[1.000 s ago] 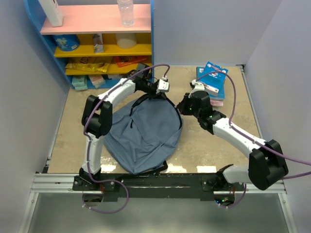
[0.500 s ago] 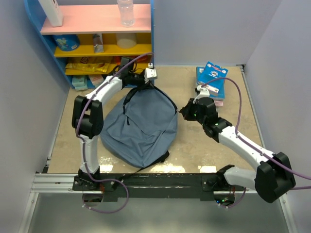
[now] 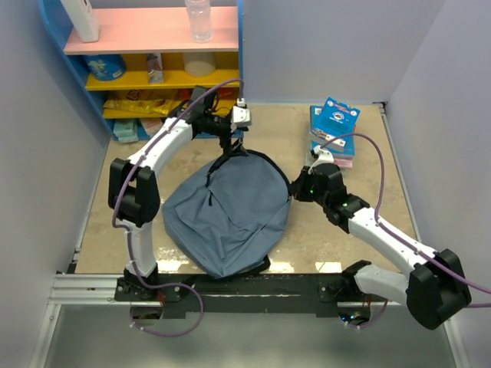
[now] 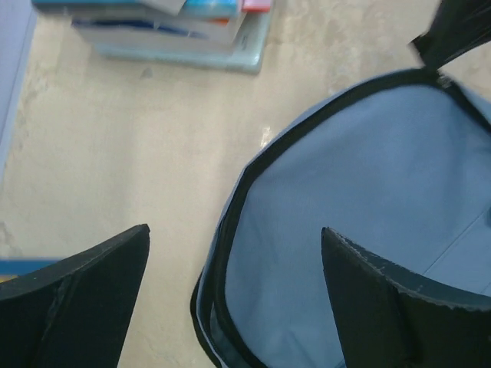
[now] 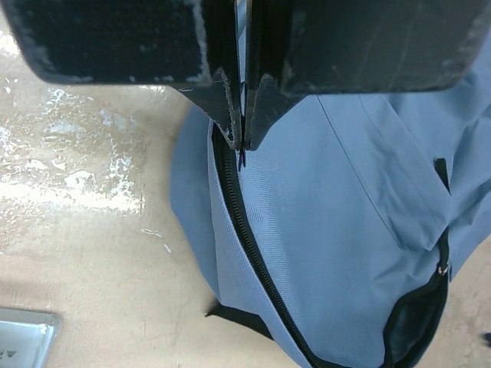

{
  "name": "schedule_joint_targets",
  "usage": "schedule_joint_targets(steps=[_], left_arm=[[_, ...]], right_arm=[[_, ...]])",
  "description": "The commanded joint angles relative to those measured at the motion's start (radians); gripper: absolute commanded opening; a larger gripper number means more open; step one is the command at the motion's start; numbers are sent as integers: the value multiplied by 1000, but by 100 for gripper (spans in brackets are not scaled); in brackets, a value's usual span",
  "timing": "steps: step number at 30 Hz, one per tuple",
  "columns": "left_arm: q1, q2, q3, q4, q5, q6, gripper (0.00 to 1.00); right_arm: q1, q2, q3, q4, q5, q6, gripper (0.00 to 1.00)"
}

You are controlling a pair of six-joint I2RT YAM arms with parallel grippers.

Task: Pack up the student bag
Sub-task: Unzip the student bag at the center of the board.

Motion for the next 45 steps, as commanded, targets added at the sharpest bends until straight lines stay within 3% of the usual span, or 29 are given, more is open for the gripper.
schedule_joint_targets(steps=[1,6,12,20,23,24,27,32,38,45], left_arm=[[-82,-23,125,-120,149,112,98],[-176,123,236,-197,159,214,97],[-222,281,348,-269,130,289,83],[-236,310,376,-328,136,336,76],[-242,316,380,-326,126,349,62],[-247,318,382,-314,127,346,38],[-257,312,379,-247,110,276,0],[-259,287,336,-156,57,208,0],[-261,235,258,108,-72,19,0],[-256,231,253,134,-137,-12,0]], right_arm=[[1,36,71,0,-14,15,0],[1,52,94,3,-11,28,0],[1,30,109,-20,-3,22,0],[3,6,100,-25,0,5,0],[3,19,115,-25,-11,-2,0],[3,25,120,-29,-13,-4,0],[3,33,134,-32,-14,-8,0],[1,38,141,-35,-17,-18,0],[53,26,95,-26,12,-5,0],[112,-2,37,-29,35,30,0]])
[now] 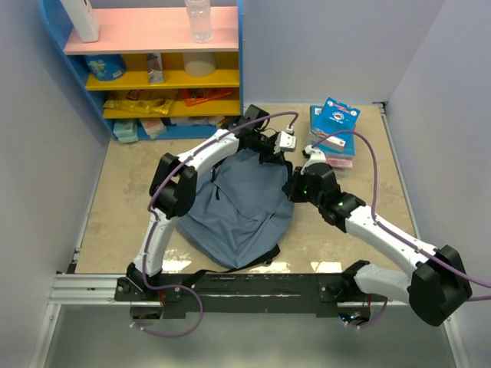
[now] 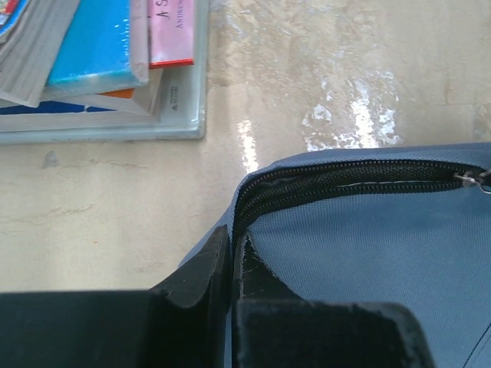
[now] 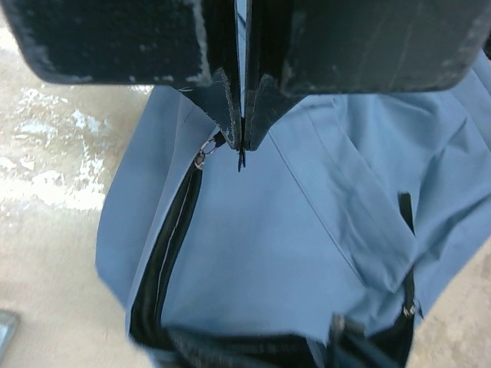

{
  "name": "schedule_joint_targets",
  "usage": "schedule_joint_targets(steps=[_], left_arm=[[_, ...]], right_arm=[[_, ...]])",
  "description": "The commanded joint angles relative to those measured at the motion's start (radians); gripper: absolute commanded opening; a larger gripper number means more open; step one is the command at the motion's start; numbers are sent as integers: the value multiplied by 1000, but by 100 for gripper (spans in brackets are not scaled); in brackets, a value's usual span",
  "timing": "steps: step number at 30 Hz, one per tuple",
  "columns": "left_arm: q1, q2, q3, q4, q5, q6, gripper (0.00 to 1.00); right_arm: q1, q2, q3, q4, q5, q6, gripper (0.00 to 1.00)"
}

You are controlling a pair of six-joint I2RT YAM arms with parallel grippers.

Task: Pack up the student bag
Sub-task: Unzip the student bag at the center of the board.

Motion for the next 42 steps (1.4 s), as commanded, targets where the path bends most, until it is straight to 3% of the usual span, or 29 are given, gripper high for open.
schedule_joint_targets(steps=[1,7,19,21,22,23,25,26,28,29,32,37,42], left_arm=[[3,-74,7,117,-56,-44,0],[9,-86,7,120,-52,-62,0],[5,-97,-4,106,-18,-84,0],[5,-101,5,102,-22,-108,10],[6,-110,10,91,-35,-117,20],[8,-118,12,83,-45,-137,32],[17,-162,2,98,-76,-185,42],[35,-182,-8,111,-79,-243,55],[57,-245,-50,131,-79,-280,74],[73,-267,-63,132,-87,-306,93],[100,-346,-76,97,-151,-349,96],[262,-471,-57,-19,-151,-484,100],[409,-544,-102,-118,-153,-499,100]], right_arm=[[39,-37,-33,10,12,33,0],[91,-40,-122,33,8,79,0],[347,67,-91,99,60,186,0],[352,79,-79,79,86,183,0],[352,78,-62,70,100,177,5],[352,75,-54,62,109,176,31],[350,56,-35,15,157,157,58],[350,49,-27,-1,172,151,77],[350,27,-10,-34,196,130,89],[350,21,-5,-41,197,122,96],[350,-3,8,-45,165,49,93],[416,-33,30,-19,-2,-91,74],[519,114,120,-60,-161,-280,51]])
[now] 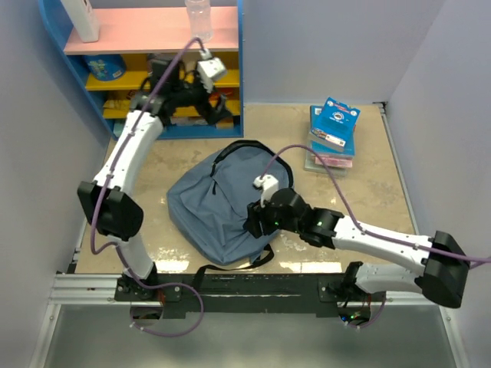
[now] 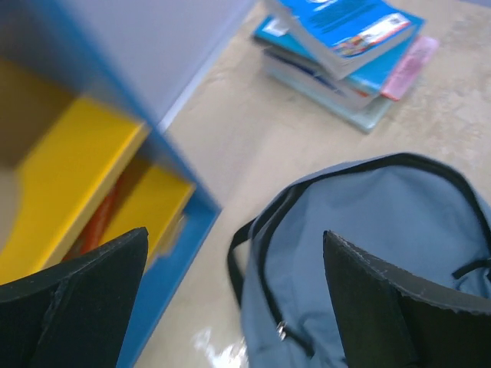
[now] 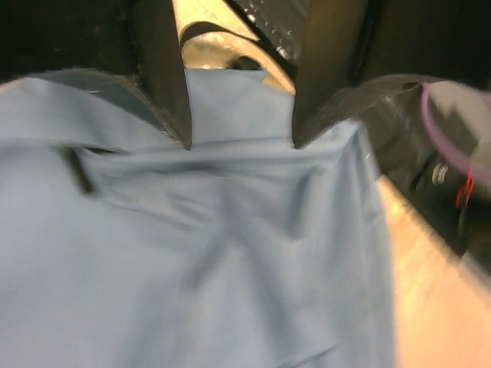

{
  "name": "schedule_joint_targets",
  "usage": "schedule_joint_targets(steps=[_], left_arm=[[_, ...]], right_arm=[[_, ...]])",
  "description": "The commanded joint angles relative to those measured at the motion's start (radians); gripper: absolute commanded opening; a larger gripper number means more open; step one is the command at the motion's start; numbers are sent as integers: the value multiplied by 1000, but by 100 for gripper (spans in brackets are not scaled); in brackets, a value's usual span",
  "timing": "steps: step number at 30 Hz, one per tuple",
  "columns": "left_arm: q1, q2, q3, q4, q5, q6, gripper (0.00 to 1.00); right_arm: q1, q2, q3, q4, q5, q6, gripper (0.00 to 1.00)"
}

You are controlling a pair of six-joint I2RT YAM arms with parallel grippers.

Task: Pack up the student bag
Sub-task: Adjust the student bag at the center of the board.

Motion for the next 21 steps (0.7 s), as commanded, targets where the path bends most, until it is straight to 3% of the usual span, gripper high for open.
schedule_joint_targets(steps=[1,4,12,17,21], left_arm=[[129,-81,-39,-140,-23,-57,100],[161,-112,-73,-186,-42,-45,100],[230,-169,-33,-204,-43,-108,100],[270,-196,13,-221,-77,-143,100],[305,-218,44,-266,-75,-120,100]], right_arm=[[120,127,137,-36,-189,-218,41],[177,259,229,-106,-211,-303,25],[272,505,363,-163,-248,-420,29],[274,678,450,-59,-283,-414,33],[272,828,608,74,-201,-372,31]])
